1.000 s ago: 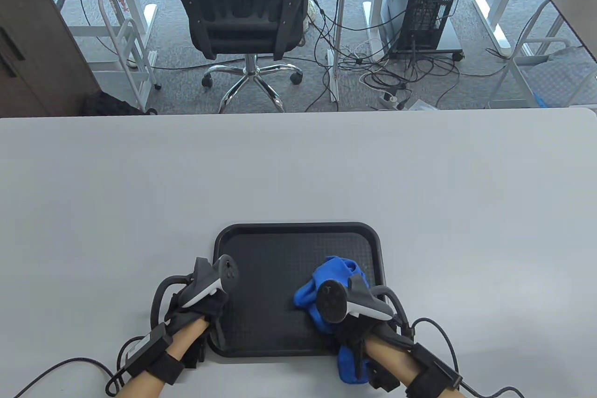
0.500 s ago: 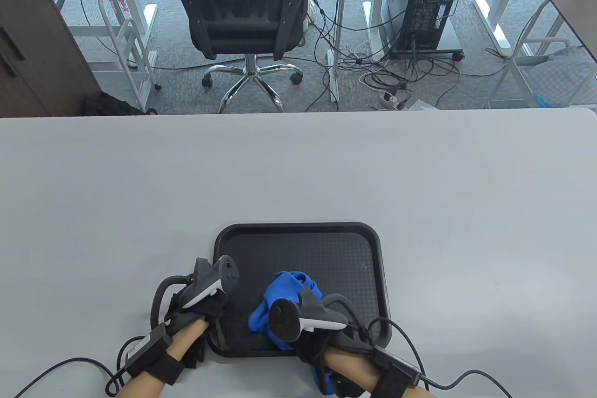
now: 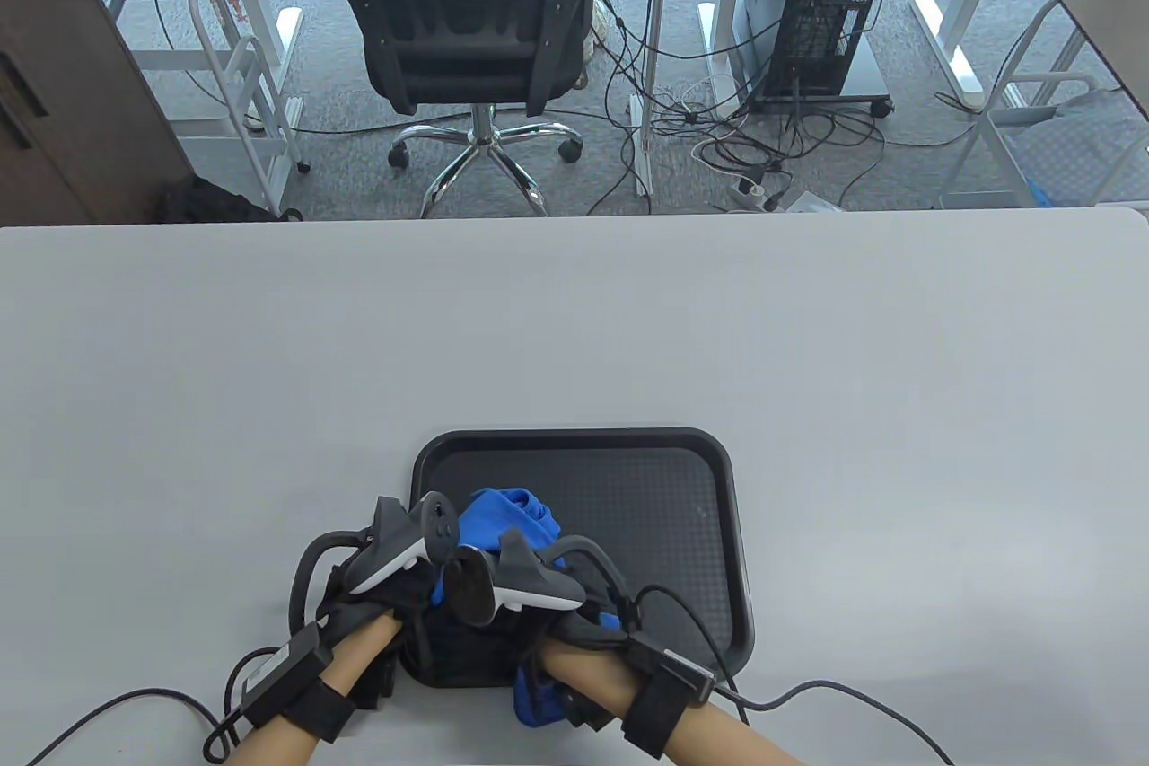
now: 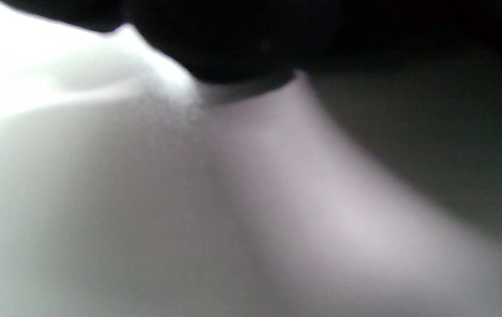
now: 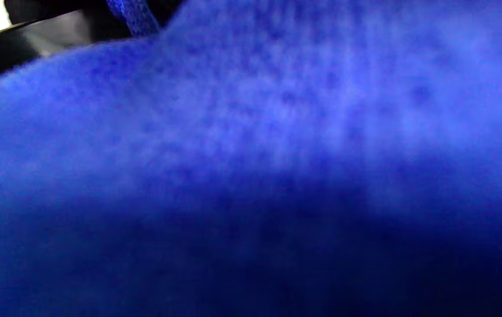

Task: Wipe the tray with a rectangular towel

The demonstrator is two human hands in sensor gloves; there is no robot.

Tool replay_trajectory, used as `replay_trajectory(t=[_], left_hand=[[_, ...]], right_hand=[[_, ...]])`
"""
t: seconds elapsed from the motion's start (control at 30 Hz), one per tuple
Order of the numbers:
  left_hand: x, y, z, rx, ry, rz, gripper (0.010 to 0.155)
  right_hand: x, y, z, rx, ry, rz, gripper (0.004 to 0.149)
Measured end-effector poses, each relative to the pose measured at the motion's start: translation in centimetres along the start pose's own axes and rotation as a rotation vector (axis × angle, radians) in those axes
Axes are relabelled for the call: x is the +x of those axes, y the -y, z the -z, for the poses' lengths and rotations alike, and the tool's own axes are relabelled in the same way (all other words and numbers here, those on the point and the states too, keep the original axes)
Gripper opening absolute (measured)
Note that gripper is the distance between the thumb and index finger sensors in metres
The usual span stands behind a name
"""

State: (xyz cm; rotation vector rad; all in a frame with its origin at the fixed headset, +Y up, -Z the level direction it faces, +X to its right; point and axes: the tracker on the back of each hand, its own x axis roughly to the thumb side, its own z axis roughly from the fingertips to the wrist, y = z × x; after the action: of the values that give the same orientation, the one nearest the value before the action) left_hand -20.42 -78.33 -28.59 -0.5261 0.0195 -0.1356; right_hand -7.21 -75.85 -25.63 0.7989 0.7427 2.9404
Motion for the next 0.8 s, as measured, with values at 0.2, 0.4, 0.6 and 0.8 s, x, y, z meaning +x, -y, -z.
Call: replay_trajectory(t=[0.2, 0.4, 0.6, 0.8], left_hand=[[0.0, -0.1, 0.0, -0.002, -0.002, 0.009, 0.071], [0.0, 0.0, 0.0, -0.004, 0.003, 0.008, 0.071], [0.0, 0.0, 0.0, -0.005, 0.006, 0.003, 0.071], [0.0, 0.0, 0.0, -0.006, 0.006, 0.001, 0.071]], right_hand=[[-1.4, 1.6, 2.7, -0.017, -0.117, 0.053, 0.055], [-4.3, 2.5, 3.7, -0.031, -0.220, 0.123, 0.054], [-8.0, 2.9, 3.4, -0.044, -0.320, 0.158, 0.054], [-11.7, 2.8, 2.1, -0.057, -0.403, 0.189, 0.053]])
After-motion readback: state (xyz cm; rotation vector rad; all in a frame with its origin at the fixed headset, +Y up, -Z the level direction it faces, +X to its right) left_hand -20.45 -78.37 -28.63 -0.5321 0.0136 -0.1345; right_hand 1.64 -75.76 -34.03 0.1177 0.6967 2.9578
